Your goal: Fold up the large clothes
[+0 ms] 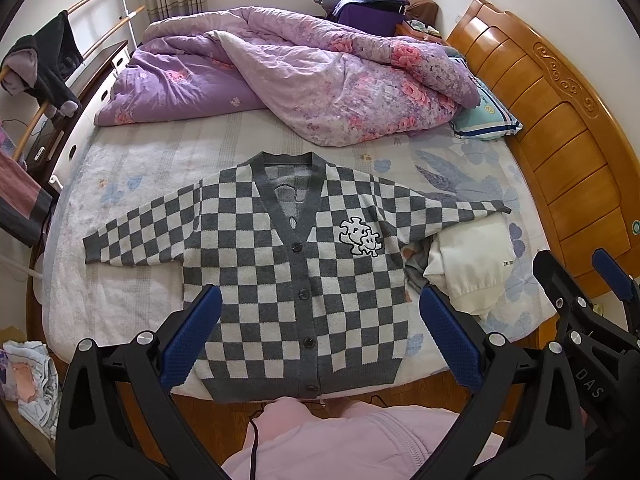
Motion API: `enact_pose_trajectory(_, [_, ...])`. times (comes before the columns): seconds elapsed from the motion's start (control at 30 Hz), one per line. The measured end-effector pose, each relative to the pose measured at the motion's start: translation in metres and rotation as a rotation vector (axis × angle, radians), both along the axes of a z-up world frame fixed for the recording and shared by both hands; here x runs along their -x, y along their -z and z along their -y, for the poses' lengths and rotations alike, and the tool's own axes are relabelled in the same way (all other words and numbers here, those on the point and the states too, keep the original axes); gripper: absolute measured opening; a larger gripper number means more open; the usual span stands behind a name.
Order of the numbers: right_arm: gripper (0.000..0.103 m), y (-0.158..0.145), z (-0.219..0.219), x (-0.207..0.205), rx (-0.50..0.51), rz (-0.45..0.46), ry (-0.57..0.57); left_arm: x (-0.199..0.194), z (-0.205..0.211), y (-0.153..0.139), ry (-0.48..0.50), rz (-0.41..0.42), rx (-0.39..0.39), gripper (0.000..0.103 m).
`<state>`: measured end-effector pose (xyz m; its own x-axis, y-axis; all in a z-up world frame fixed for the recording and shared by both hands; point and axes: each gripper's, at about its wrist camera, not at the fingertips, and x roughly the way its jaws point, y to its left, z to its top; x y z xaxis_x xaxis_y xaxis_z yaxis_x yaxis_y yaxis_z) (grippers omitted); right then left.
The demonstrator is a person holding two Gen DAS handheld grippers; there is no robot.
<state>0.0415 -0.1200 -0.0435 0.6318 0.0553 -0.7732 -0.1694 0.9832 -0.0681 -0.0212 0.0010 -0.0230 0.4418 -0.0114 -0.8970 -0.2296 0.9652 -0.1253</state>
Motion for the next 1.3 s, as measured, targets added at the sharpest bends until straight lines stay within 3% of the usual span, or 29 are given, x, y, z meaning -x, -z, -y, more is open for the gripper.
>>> enact_pose_trajectory(1.3, [0.095,0.0024,-0.0014,-0.0009,-0.022,-0.023,-0.003,-0.0041,-0.0009,-0.0041,0.001,-0.005,-0.004,0.099])
